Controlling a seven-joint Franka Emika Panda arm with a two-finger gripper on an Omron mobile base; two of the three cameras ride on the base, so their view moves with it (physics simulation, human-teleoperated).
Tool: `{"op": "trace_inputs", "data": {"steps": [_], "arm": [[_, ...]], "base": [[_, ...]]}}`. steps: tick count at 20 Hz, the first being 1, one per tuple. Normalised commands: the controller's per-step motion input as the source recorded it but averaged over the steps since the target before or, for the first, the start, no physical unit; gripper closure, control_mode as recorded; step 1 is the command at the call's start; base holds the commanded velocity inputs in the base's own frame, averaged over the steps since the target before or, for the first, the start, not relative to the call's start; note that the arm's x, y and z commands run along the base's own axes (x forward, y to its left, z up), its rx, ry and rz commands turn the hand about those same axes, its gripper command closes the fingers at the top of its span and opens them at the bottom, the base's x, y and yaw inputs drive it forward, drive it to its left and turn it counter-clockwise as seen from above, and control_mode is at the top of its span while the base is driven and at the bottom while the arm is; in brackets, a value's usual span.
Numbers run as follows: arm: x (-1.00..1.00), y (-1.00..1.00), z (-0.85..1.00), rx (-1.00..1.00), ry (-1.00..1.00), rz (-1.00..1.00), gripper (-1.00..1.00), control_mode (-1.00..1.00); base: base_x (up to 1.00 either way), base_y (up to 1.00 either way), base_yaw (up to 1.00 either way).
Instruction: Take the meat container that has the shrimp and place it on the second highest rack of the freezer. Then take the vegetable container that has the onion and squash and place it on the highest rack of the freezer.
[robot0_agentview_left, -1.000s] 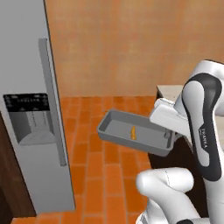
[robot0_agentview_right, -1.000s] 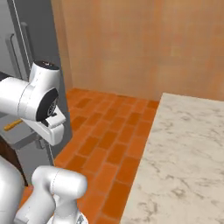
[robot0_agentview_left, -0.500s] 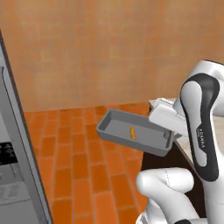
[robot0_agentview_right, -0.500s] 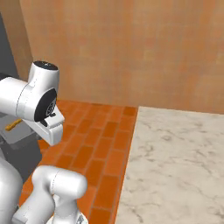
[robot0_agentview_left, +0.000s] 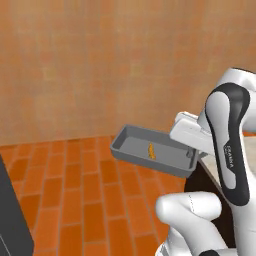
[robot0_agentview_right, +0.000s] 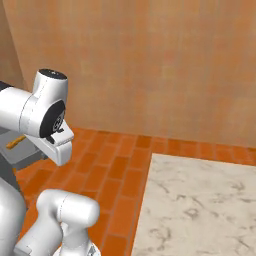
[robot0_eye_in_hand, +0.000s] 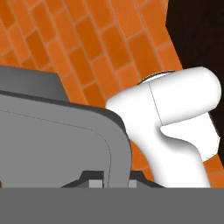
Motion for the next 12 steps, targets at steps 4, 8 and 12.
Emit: {"op": "trace_inputs", "data": {"steps": [4,8,12], "arm": [[0.0,0.0,0.0,0.0,0.0,0.0,1.0,1.0],[0.0,0.0,0.0,0.0,0.0,0.0,1.0,1.0],[0.0,0.0,0.0,0.0,0.0,0.0,1.0,1.0]], "base": [[1.0,0.0,0.07],[1.0,0.0,0.32],[0.97,0.0,0.67]]}}
